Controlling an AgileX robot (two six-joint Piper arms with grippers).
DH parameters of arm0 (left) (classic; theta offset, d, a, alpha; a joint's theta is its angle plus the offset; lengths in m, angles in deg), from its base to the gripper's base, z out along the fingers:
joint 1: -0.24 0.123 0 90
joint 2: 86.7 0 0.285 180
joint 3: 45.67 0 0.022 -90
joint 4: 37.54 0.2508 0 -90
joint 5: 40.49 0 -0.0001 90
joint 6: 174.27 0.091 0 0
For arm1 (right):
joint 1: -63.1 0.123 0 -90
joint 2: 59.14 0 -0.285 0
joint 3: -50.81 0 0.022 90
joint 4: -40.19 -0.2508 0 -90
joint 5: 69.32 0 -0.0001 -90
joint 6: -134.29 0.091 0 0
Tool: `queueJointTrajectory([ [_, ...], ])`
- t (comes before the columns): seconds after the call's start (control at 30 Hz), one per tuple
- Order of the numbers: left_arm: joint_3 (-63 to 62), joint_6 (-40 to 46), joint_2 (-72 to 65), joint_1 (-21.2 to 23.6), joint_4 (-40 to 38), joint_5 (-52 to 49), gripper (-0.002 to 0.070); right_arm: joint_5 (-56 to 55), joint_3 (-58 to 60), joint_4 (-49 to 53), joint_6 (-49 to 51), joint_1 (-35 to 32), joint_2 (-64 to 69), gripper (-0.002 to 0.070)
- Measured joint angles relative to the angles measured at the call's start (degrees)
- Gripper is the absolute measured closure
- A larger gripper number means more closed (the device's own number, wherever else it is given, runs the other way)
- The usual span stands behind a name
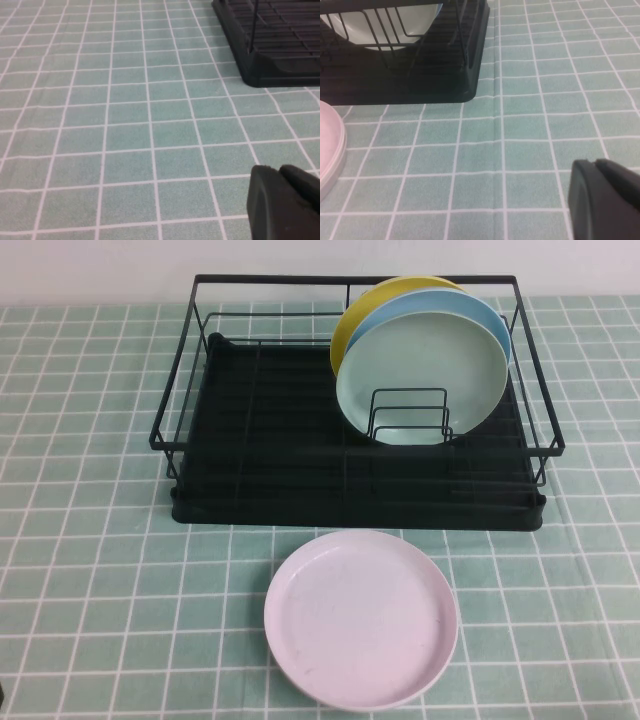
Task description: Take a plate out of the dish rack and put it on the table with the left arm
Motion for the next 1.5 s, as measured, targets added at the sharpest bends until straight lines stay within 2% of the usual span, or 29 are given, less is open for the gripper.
queueJointTrajectory([
  [0.9,0.0,0.3,0.0,0.0,-0.3,0.1,0.0678,0.0,0.0,0.0,0.0,0.0,0.0,0.0694],
  [1.03,0.0,-2.1,0.0,0.0,-5.5,0.9,0.0678,0.0,0.0,0.0,0.0,0.0,0.0,0.0694],
  [1.17,0.0,-8.9,0.0,0.0,-20.1,4.1,0.0678,0.0,0.0,0.0,0.0,0.0,0.0,0.0694],
  [1.27,0.0,-11.6,0.0,0.0,-27.2,8.1,0.0678,0.0,0.0,0.0,0.0,0.0,0.0,0.0694],
  [1.5,0.0,-13.9,0.0,0.0,-31.5,16.9,0.0678,0.0,0.0,0.0,0.0,0.0,0.0,0.0694],
])
